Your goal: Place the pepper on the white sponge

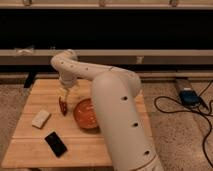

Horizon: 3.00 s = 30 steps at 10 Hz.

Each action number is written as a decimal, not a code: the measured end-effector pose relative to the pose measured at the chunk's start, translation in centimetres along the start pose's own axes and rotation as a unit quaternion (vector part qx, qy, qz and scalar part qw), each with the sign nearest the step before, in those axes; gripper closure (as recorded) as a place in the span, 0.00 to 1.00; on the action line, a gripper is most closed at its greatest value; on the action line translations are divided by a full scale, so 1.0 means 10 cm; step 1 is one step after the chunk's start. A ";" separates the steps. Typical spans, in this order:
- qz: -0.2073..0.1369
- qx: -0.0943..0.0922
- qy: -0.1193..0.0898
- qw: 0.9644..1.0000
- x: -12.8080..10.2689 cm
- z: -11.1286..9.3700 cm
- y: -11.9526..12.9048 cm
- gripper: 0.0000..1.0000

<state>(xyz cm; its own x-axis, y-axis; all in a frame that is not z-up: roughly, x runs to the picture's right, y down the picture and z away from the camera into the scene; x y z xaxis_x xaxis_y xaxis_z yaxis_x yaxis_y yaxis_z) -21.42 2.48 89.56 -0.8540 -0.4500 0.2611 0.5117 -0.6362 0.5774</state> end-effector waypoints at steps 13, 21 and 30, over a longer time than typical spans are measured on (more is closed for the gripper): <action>0.000 0.000 0.000 1.000 0.00 0.00 0.00 0.20; 0.000 0.000 0.000 1.000 0.00 0.00 0.00 0.20; -0.032 0.028 0.001 0.999 0.25 0.07 -0.42 0.20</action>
<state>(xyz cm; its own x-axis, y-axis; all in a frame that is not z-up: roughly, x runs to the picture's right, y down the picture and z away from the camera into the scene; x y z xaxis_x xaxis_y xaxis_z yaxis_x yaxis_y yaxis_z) -25.80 4.50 88.30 -0.8844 -0.4108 0.2215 0.4504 -0.6270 0.6356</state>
